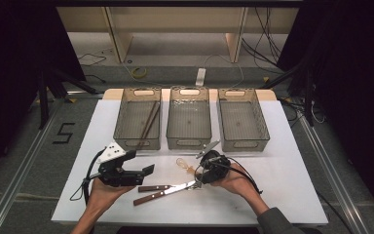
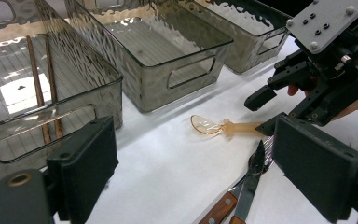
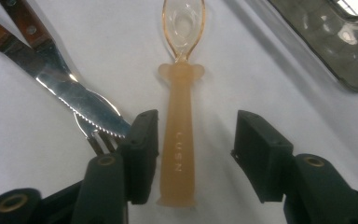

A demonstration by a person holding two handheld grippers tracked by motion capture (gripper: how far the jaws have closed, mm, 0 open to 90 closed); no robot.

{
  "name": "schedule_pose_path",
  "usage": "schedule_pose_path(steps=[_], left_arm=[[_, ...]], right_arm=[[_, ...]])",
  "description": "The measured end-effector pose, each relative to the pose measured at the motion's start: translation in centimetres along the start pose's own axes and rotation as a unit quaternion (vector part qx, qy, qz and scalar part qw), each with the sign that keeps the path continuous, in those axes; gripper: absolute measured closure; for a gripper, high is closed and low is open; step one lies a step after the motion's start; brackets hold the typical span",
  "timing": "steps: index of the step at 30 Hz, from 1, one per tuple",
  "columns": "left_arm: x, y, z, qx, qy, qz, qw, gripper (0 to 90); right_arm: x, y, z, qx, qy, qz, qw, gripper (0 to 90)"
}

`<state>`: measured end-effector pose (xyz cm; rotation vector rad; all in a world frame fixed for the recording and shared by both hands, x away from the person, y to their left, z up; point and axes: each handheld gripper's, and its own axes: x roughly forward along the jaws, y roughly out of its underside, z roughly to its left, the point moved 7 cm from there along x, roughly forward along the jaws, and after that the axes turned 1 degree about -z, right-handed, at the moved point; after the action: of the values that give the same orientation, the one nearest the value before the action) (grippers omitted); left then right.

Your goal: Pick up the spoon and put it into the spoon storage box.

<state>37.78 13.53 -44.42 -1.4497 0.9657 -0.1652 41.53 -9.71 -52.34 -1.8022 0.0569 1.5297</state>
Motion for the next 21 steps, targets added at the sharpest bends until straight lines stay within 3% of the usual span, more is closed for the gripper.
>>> schedule_pose_path(steps=[7, 11, 21], left_arm=[[0.08, 0.09, 0.02, 0.003, 0.003, 0.004, 1.0, 13.5], [0.1, 0.09, -0.01, 0.005, 0.002, 0.005, 1.0, 13.5], [0.06, 0.1, 0.0, 0.007, 0.002, 0.004, 1.0, 13.5]], right_arm=[[0.11, 0.13, -0.05, -0.001, 0.002, 0.005, 1.0, 56.1], [0.55, 0.42, 0.11, -0.015, 0.009, 0.022, 0.9996, 59.6], [0.48, 0.48, 0.41, -0.021, -0.005, 0.026, 0.9994, 73.0]])
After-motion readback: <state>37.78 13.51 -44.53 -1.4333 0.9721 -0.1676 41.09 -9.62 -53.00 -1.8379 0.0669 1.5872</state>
